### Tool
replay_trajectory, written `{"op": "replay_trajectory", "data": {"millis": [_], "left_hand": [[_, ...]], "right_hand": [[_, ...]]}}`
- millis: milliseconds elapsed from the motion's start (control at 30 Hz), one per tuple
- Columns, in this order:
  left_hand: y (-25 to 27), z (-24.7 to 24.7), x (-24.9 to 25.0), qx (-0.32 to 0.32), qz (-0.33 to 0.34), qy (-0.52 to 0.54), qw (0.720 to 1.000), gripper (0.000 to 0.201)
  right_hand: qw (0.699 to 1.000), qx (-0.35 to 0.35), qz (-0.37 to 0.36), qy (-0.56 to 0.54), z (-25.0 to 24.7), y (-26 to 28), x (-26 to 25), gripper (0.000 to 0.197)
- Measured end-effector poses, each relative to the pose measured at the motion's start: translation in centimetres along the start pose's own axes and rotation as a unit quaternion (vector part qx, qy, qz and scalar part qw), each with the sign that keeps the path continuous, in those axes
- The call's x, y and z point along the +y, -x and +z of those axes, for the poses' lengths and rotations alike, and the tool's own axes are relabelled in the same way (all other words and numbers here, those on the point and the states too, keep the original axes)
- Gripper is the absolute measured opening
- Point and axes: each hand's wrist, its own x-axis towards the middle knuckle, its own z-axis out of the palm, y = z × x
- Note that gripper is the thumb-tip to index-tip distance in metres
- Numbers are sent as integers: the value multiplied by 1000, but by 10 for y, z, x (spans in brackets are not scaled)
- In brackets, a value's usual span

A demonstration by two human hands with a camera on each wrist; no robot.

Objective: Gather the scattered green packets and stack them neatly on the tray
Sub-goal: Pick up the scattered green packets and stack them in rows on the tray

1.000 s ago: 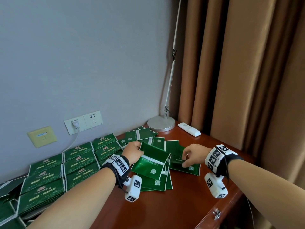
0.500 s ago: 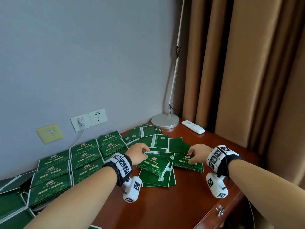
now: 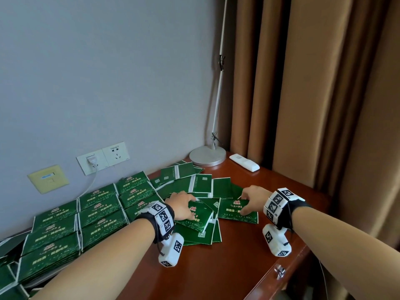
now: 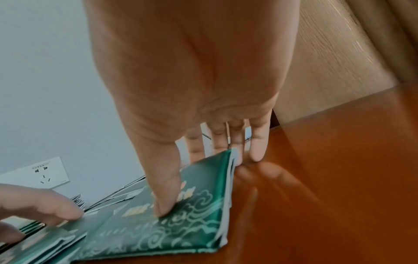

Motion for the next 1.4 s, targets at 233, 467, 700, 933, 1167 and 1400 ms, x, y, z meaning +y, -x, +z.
{"op": "replay_trajectory", "data": {"millis": [233,467,700,933,1167,1400], "left_hand": [[9,0,0,16,-12,-32,999,57],[20,-1,-2,56,-11,-41,998,49],[38,-11,-9,76,-13,16,997,35],[52,-25,-23,95,-20,143,985,38],[62,-39,-60,145,-53,260,953,39],[68,-55,-121,248,-91,322,909,25]], "right_hand": [[1000,9,-4,-26,-1,3,-1,53],[999,18,-5,-29,-8,10,-3,40],[998,42,-3,-51,-17,15,-14,45],[986,102,-26,-126,-25,13,-41,49],[972,143,-72,-173,-28,-1,-85,50],[957,154,-97,-224,-17,-39,-130,40]]}}
